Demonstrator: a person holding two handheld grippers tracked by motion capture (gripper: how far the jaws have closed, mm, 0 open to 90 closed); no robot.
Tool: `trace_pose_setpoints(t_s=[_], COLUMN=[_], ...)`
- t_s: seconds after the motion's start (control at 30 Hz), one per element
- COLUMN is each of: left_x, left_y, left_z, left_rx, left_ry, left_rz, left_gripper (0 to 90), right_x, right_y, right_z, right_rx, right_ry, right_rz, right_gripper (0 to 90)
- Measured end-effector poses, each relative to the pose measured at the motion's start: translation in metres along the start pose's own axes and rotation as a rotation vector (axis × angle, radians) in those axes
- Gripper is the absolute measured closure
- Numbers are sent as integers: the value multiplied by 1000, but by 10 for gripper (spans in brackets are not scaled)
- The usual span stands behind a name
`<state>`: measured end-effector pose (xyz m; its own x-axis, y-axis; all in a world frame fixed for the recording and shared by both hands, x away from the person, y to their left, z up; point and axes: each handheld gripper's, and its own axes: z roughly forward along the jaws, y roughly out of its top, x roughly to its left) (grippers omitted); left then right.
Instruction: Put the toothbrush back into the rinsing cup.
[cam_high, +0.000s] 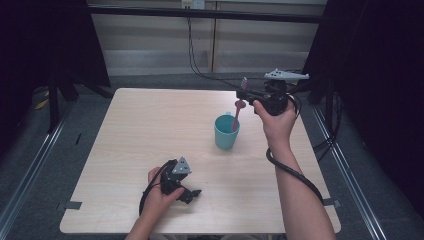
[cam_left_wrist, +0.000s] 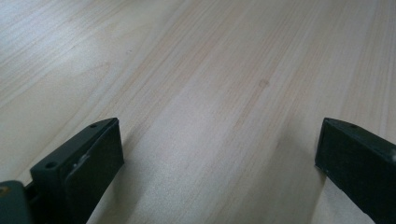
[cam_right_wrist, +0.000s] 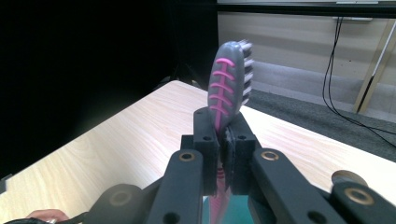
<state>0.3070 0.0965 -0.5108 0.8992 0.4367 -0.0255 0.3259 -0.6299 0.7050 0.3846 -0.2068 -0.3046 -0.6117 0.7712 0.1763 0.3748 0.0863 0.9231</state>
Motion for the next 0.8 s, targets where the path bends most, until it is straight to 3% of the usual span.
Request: trace_pose_setpoints(t_s=[0.8], left_x=[0], left_y=[0], left_z=[0], left_rx=[-5], left_ry=[-3], left_rz=[4], left_gripper=[14], right_x=[-11], right_y=[-4], right_z=[31], right_rx=[6], right_ry=[-48], right_rz=[-37], right_gripper=[852])
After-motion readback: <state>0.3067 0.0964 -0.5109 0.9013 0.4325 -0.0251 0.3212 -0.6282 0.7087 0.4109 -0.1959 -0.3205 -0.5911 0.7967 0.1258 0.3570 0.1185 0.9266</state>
